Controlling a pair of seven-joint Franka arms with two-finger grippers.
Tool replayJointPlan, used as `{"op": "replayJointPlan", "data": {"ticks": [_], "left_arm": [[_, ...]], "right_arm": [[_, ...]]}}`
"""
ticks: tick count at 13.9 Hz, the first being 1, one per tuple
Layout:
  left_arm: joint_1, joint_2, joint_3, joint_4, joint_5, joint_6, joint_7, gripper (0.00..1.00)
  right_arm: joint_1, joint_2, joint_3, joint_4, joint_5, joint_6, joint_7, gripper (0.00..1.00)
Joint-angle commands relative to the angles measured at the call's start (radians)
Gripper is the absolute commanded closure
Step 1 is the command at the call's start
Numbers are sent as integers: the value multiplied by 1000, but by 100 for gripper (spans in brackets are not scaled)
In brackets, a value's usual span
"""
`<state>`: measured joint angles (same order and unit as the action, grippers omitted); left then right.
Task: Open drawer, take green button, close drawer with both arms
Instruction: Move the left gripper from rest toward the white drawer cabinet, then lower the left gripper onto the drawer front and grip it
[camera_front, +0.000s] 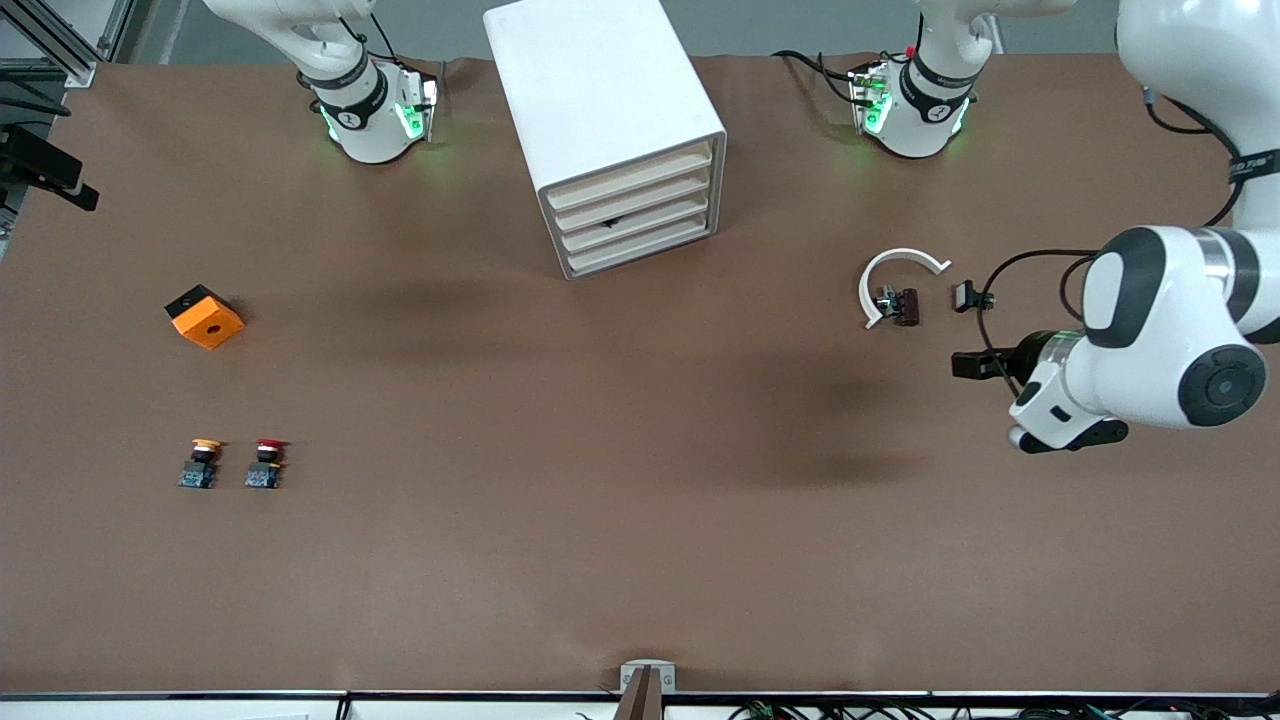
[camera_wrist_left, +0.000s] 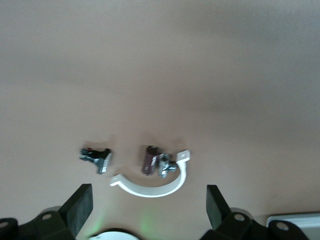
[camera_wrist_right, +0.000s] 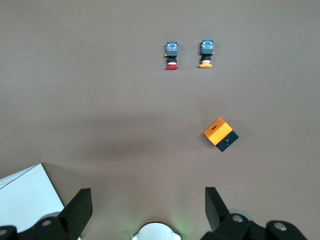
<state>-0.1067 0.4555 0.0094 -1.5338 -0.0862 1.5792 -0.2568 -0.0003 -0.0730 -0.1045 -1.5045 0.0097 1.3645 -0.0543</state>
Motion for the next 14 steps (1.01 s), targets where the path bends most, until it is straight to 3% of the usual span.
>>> {"op": "replayJointPlan", "data": {"ticks": [1,4,7,14], "left_arm": [[-14,37,-2,23,-73,28,-65,0],[-33,95,-3,29,-212,30,-181,0],[-94,121,-2,40,-265,32,-318,0],[-221,233,-3,113,-411,39,-885,0]], "right_arm": [[0,-24,5,-20,-8,8,13,0],[-1,-24,5,-20,-8,10,13,0],[-1,-24,3,-20,-8,10,13,0],[-3,-22,0,-22,-8,10,11,0]]}}
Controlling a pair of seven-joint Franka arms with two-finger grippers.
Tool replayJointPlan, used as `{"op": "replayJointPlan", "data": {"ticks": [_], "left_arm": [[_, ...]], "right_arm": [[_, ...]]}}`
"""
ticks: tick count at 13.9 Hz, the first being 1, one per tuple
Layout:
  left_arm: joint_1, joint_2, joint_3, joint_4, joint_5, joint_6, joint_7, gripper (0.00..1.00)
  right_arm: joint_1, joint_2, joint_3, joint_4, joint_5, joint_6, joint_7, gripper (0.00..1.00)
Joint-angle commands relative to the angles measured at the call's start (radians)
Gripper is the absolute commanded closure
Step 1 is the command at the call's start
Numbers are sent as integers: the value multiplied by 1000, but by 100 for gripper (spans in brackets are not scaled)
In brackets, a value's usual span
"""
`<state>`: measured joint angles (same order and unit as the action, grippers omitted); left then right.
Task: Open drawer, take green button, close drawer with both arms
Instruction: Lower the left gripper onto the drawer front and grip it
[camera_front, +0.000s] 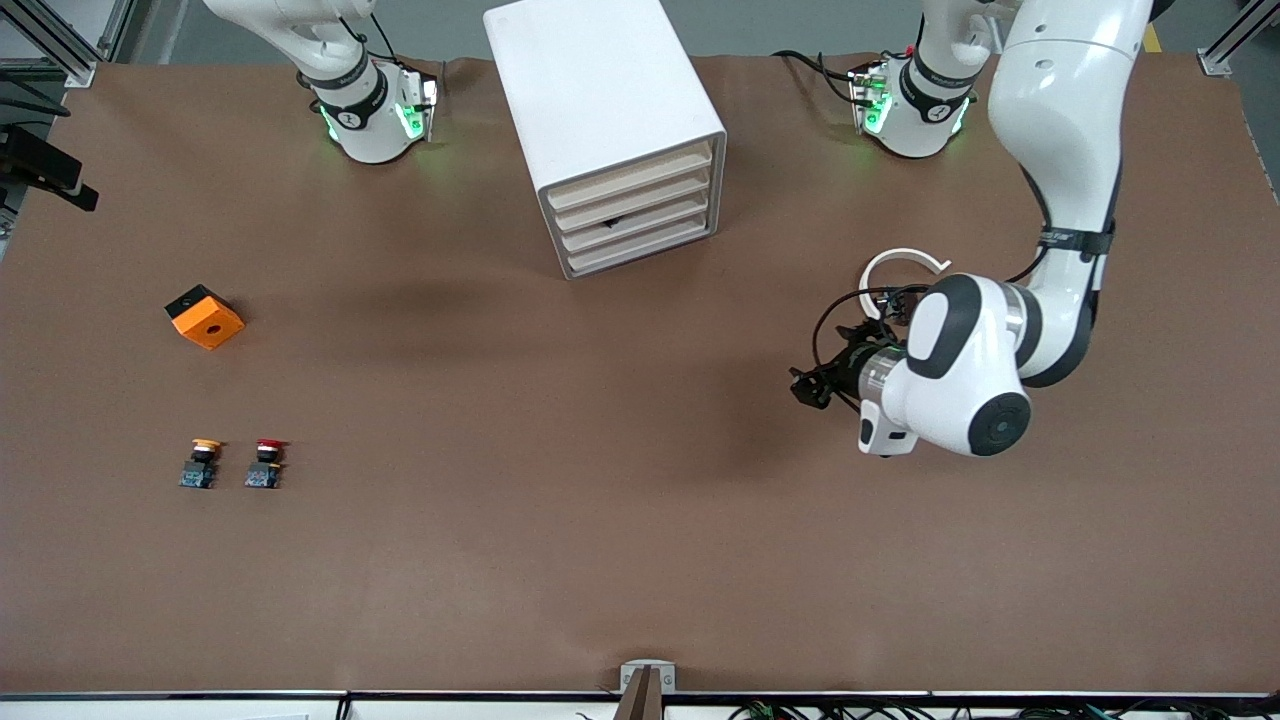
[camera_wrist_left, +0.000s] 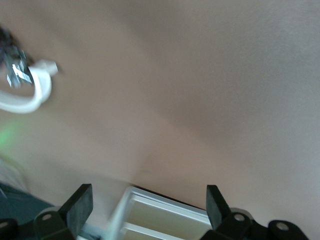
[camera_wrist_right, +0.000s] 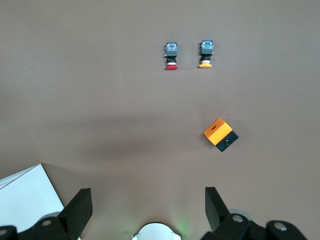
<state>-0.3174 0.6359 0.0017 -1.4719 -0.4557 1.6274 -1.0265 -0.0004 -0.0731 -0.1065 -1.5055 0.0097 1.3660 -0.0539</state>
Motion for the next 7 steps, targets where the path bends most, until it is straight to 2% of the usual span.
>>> {"op": "replayJointPlan", "data": {"ticks": [1,5,7], "left_arm": [[-12,65,3,51,-63,-9,-191,0],[-15,117,-44,51,-116,-15,-487,0],[-15,125,-74,53,-205,-23,-639,0]], "right_arm": [[-3,-22,2,-19,-8,8,13,0],[-3,-19,2,-16,-10,8,11,0],[-3,-19,2,-15,-10,13,11,0]]}}
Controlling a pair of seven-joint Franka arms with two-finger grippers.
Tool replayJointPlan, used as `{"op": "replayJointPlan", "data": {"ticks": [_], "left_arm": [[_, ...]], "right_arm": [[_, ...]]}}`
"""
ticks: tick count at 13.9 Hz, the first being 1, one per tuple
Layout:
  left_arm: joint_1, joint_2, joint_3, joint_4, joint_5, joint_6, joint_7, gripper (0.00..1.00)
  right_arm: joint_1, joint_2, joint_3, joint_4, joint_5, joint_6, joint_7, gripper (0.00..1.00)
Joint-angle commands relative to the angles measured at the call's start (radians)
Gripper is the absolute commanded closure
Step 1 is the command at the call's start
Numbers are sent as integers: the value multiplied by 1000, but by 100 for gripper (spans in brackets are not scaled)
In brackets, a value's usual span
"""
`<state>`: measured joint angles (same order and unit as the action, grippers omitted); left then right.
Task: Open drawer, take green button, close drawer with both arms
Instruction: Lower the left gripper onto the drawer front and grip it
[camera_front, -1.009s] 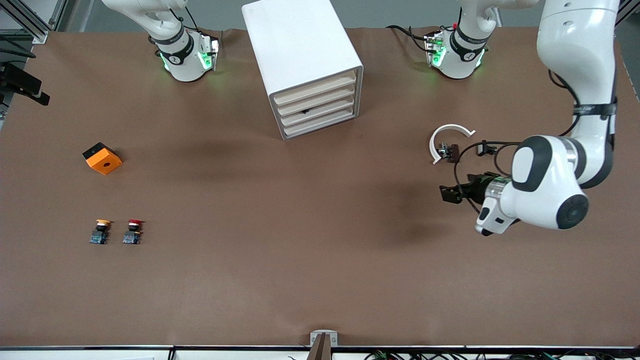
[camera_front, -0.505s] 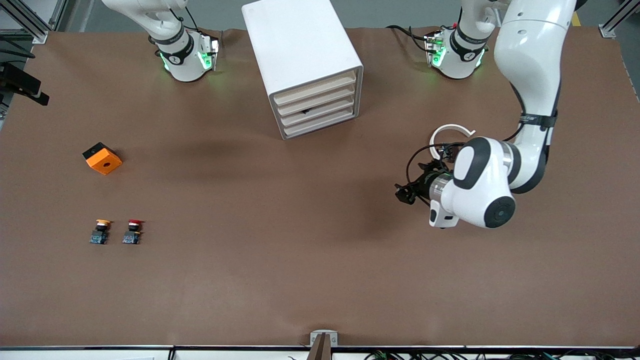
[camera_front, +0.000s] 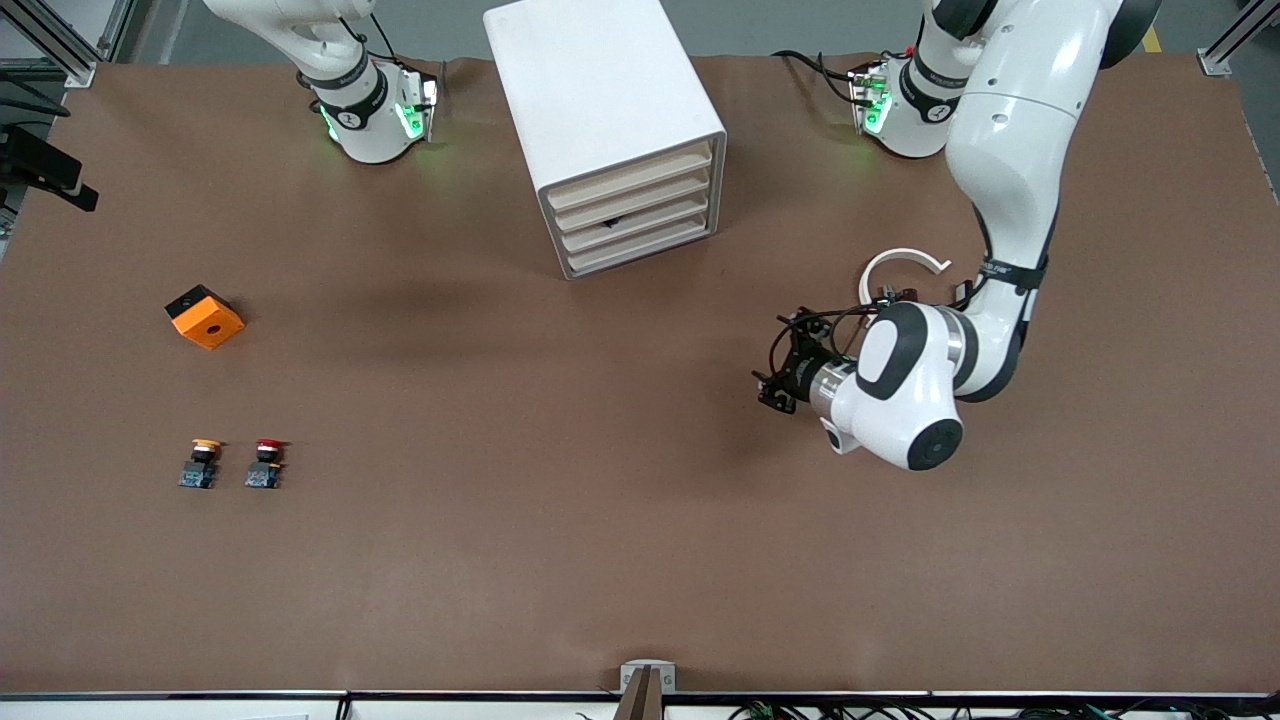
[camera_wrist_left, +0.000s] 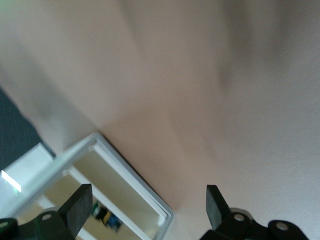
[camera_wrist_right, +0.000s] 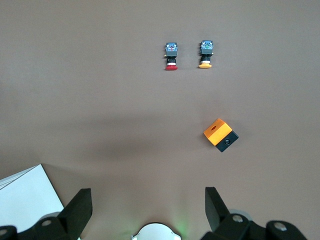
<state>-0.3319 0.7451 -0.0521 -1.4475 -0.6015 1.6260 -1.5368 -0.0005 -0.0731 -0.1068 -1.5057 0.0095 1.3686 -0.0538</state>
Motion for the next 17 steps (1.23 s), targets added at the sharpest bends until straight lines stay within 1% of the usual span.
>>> {"op": "replayJointPlan", "data": {"ticks": [1,2,4,6,10,13,14,15,17], "left_arm": [[-5,31,-31,30,-82,-26,-205,0],[-2,48,-55,30,-98,-35,-267,0],[-6,78,-66,29,-103,-95,-359,0],[-16,109,-80,26,-106,-146,-416,0],[-27,152,-120,18,-156,-225,-498,0],[-64,163,-123,-13,-178,-281,-568,0],[-71,171,-123,-17,-188,-291,-582,8],[-79,186,-123,-17,-190,-298,-592,23],[-81,209,-123,-17,-193,-298,-594,37]], "right_arm": [[-3,-17,3,-11,-10,12,12,0],[-3,-17,3,-8,-10,10,12,0],[-3,-16,3,-8,-10,10,12,0],[-3,-16,3,-8,-10,10,12,0],[-10,-16,1,-8,-10,10,11,0],[-10,-16,1,-8,-10,9,12,0],[-12,-16,1,-8,-10,10,12,0],[-16,-16,1,-10,-10,9,12,0],[-23,-16,1,-10,-8,9,11,0]]}}
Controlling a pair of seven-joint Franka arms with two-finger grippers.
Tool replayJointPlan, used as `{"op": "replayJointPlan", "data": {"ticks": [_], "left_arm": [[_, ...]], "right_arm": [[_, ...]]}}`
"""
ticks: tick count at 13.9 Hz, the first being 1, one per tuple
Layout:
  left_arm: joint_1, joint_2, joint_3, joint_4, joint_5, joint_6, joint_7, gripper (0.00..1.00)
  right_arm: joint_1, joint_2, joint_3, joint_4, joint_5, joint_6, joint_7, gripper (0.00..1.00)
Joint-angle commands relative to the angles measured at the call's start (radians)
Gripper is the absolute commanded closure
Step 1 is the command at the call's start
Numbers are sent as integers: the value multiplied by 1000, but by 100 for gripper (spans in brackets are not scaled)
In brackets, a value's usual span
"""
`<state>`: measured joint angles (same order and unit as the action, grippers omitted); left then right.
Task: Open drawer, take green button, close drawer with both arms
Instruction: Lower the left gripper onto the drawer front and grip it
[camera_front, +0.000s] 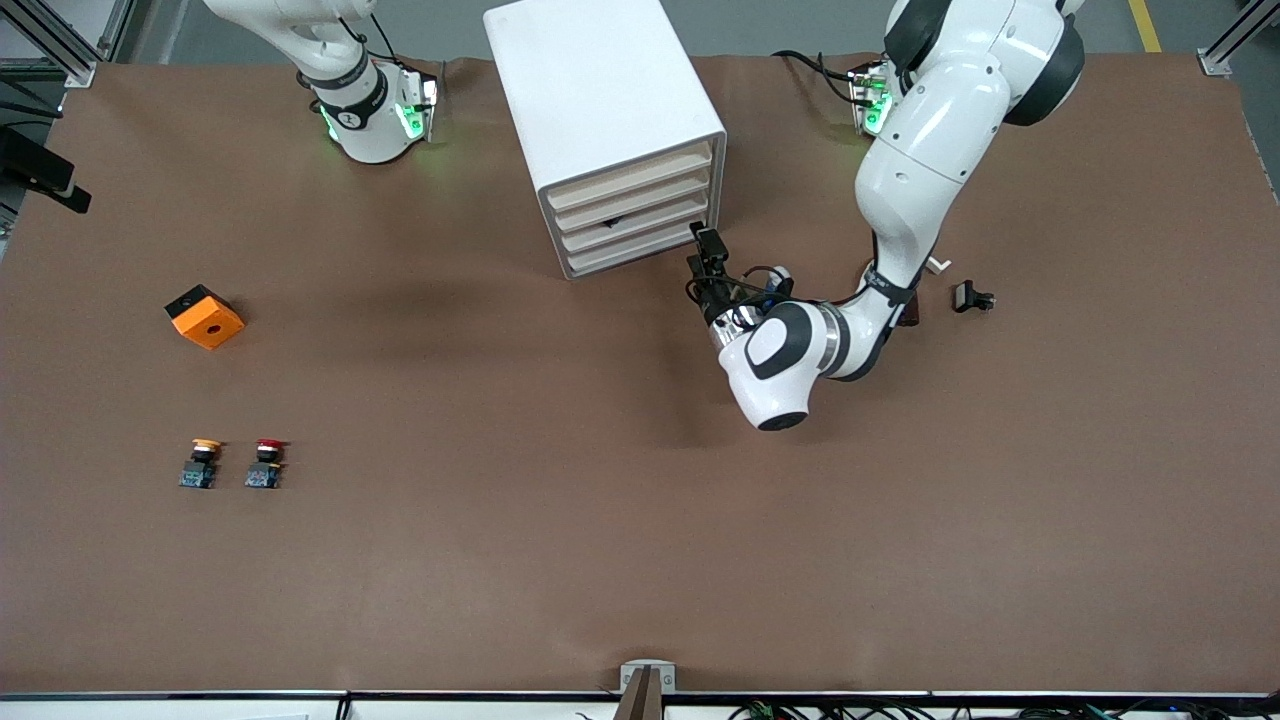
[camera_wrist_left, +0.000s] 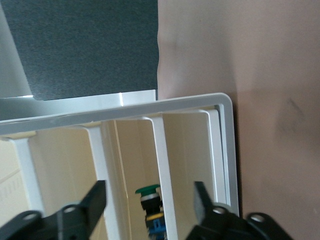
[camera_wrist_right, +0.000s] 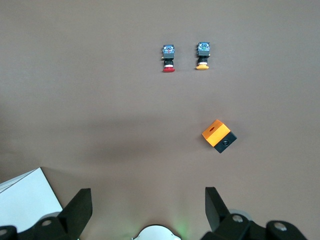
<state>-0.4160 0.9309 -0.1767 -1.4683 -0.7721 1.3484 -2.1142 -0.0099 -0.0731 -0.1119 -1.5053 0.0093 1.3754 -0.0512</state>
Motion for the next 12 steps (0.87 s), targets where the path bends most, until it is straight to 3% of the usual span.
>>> {"op": "replayJointPlan", "data": {"ticks": [1,4,12], "left_arm": [[-1,34,2,3,-24,-20,-17,44],[-21,37,2,-18,-24,-22,-17,50],[-102,49,-3,-70,-24,-45,-15,50]], "right_arm": [[-15,-16,6,-10,-8,2,10,0],[-15,-16,6,-12,-8,2,8,0],[-12,-16,9,-9,-3,4,7,0]]}}
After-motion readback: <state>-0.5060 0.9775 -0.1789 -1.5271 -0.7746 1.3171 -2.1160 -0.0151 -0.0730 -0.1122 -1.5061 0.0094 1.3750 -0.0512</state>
